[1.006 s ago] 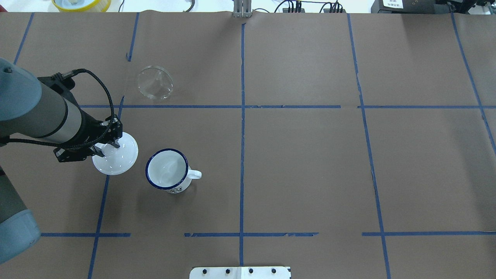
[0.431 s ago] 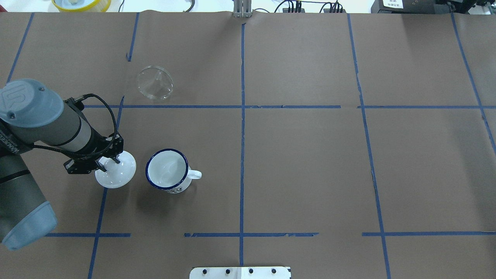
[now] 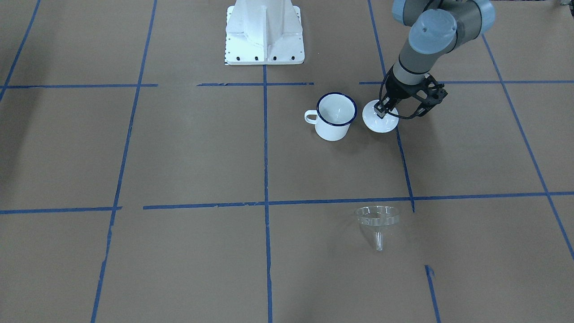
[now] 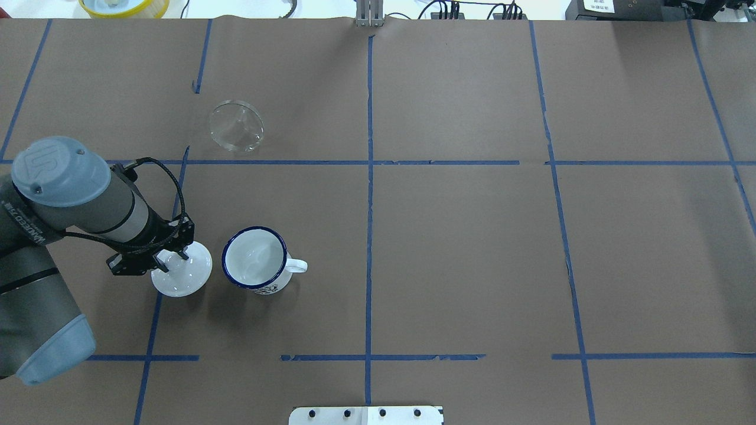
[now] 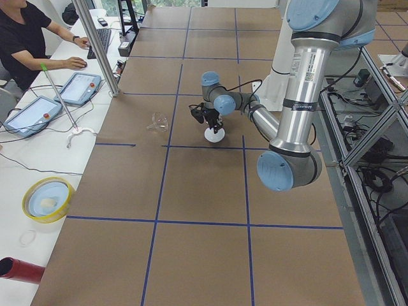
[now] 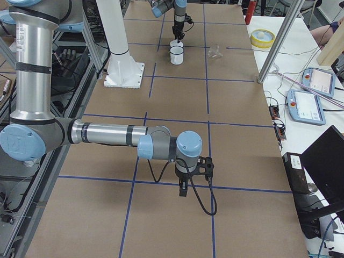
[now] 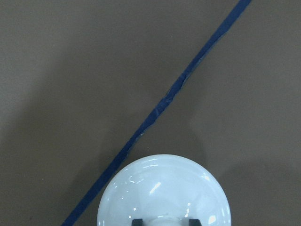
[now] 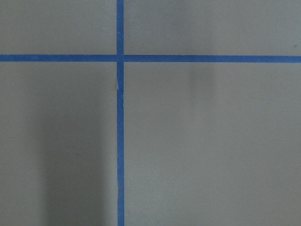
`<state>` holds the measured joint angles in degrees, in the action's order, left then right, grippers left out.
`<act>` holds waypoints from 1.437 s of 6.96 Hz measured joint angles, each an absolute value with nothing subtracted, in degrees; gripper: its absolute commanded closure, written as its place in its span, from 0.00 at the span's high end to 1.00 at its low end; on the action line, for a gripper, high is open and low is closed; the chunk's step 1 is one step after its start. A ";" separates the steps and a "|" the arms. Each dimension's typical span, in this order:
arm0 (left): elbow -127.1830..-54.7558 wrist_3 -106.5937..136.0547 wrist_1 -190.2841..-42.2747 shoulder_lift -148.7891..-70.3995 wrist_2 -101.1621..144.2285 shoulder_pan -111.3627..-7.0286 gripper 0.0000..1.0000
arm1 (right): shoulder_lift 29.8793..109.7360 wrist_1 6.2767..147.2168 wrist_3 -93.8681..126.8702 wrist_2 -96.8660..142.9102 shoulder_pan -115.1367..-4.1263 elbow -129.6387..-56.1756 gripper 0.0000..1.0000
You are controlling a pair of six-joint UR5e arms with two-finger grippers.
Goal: Place funnel on cup
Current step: 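Carry the lid beside the mug and lower it onto the table, then open the left gripper and move it toward the glass funnel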
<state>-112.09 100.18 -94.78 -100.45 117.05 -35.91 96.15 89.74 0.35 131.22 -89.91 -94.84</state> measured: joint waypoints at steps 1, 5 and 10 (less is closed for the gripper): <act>-111.70 100.69 -95.77 -100.32 117.61 -35.79 0.50 | 96.15 89.74 0.35 131.22 -89.91 -94.85 1.00; -112.32 100.83 -96.25 -99.44 118.21 -35.84 0.80 | 96.15 89.74 0.35 131.22 -89.91 -94.86 1.00; -108.48 119.77 -98.50 -112.98 106.19 -43.87 0.82 | 96.15 89.74 0.35 131.22 -89.91 -94.85 1.00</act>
